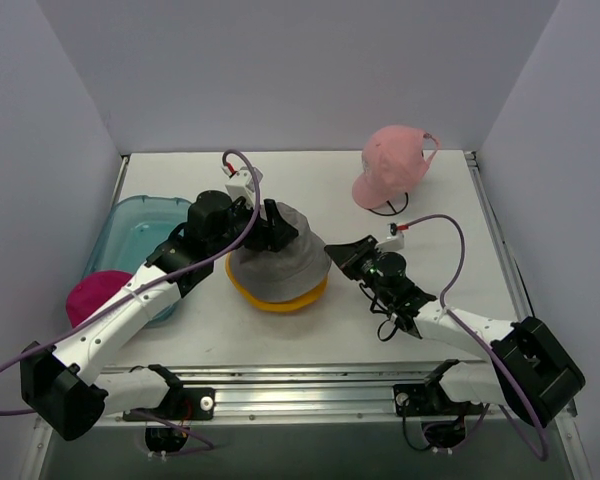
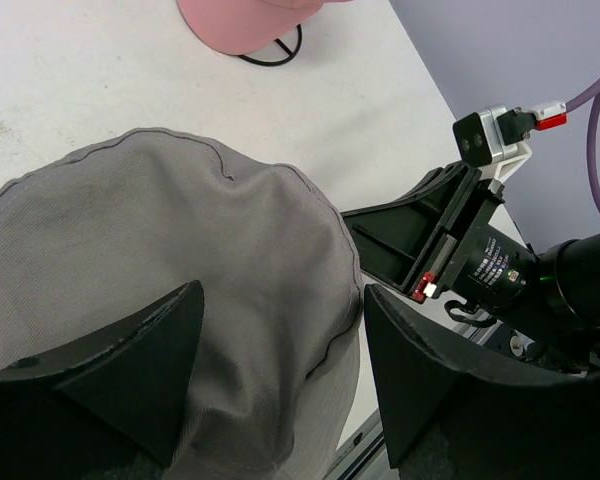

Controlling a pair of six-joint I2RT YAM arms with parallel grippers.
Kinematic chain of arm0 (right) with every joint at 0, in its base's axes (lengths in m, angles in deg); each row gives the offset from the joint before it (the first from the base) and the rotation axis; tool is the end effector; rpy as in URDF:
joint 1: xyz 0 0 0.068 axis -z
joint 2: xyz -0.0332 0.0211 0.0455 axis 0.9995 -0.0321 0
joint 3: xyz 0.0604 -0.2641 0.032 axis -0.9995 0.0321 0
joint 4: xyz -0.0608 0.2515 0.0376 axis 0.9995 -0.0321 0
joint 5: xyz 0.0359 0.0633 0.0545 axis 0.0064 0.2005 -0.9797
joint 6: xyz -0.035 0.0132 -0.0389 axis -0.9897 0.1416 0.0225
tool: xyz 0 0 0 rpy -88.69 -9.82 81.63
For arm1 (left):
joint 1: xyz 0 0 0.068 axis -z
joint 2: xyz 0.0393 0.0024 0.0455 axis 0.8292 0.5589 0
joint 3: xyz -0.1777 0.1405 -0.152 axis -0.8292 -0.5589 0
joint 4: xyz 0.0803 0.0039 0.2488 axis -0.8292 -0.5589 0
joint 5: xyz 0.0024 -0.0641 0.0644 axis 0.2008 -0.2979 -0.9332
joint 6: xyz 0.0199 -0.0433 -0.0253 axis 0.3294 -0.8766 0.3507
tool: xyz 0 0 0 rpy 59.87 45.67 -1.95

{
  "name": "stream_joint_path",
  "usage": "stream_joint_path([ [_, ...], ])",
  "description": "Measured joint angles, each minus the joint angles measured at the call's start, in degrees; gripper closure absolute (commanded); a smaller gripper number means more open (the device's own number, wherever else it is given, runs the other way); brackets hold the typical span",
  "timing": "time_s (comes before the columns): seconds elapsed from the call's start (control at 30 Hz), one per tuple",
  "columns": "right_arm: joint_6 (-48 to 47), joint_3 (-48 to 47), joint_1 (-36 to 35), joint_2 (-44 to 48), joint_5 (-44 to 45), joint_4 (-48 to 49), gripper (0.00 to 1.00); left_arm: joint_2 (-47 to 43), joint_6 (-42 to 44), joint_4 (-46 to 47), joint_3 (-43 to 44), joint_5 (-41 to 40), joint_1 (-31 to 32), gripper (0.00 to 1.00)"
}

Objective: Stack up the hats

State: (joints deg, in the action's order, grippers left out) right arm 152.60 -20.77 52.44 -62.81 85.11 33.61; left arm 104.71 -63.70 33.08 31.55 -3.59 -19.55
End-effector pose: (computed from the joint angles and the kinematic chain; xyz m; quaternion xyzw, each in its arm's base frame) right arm 0.2025 0.1444 0.2280 0.1790 0.6638 0.5503 0.4738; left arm 0.2229 -0.1715 0.3575 0.1031 0.8065 -0.3634 0.4549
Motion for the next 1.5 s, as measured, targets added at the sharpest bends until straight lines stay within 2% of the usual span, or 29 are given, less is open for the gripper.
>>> stream_joint_path([
  [0.73,-6.4,3.9,-1.8,-6.2,2.2,5.4,1.00,-0.5,-0.1,1.1,-1.6,-3.2,0.2,0.25],
  [0.83,-7.3,3.9,-1.9,-6.2,2.6,5.6,1.00,-2.3,-0.7,-0.4,-1.9,-6.6,0.3,0.23],
  [0.97,-7.9,3.9,-1.9,-6.2,3.2,5.6,1.00,-7.3,-3.2,-5.9,-1.9,-15.2,0.0,0.23],
  [1.1,-8.7,3.9,-1.9,-6.2,3.9,5.6,1.00,-12.2,-6.8,-9.2,-2.4,-18.4,-3.3,0.23],
  [1.3,-10.7,3.9,-1.9,-6.2,4.1,6.1,1.00,-19.8,-13.6,-6.9,-15.0,-13.4,-13.7,0.24],
  [1.4,-11.7,3.9,-1.9,-6.8,4.1,7.0,1.00,-20.0,-16.2,-4.5,-20.4,-9.4,-15.9,0.25],
  [1.5,-12.3,3.9,-1.9,-7.4,4.0,7.8,1.00,-19.6,-18.3,-1.7,-25.0,-5.6,-17.0,0.30],
])
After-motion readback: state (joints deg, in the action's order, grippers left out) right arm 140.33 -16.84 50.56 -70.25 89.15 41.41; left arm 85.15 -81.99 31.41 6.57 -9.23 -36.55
